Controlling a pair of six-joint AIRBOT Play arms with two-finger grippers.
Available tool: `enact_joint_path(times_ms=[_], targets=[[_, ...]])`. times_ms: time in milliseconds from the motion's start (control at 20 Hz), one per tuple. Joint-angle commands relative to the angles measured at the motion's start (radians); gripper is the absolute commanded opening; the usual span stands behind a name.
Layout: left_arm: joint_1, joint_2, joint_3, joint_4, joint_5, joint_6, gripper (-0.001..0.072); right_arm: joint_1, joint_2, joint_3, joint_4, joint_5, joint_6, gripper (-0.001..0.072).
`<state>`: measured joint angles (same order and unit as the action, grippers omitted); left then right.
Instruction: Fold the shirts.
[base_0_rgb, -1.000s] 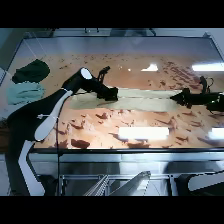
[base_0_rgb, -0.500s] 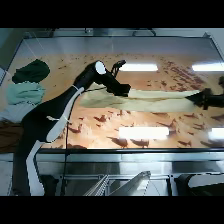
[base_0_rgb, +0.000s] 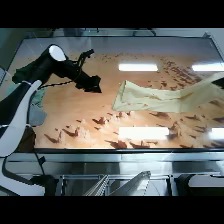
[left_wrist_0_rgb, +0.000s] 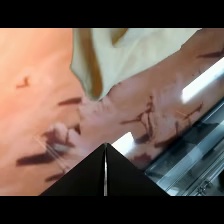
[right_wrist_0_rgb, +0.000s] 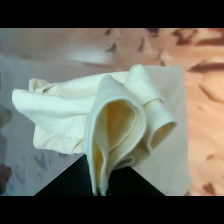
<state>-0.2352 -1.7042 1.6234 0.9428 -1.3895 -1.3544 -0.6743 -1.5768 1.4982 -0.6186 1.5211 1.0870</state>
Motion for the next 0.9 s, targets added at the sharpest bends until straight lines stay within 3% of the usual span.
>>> enact_joint_path(times_ms=[0,350,450,500,600,700,850], targets=[[0.076,0.115,-0.174,-0.001,0.008,0.043,0.0031,0.268,0.006,0.020,-0.011,-0.080,0.052,0.0018],[0.182,0.283,-0.460,-0.003,0.074,0.127,0.0031,0.869,-0.134,0.021,-0.014,-0.562,0.137,0.0021],[0.206,0.314,-0.536,-0.009,0.110,0.142,0.0031,0.963,-0.200,0.021,0.048,-0.691,0.124,0.0225],[0.218,0.328,-0.576,-0.035,0.119,0.155,0.0032,0.993,-0.226,0.022,0.087,-0.704,0.090,0.0230],[0.246,0.349,-0.638,-0.112,0.119,0.215,0.0032,1.005,-0.243,0.022,0.093,-0.651,0.066,0.0401],[0.280,0.371,-0.682,-0.159,0.118,0.251,0.0032,0.952,-0.209,0.022,0.084,-0.532,0.035,0.0296],[0.326,0.406,-0.712,-0.161,0.109,0.260,0.0032,0.786,-0.109,0.019,0.014,-0.378,0.076,0.0292]])
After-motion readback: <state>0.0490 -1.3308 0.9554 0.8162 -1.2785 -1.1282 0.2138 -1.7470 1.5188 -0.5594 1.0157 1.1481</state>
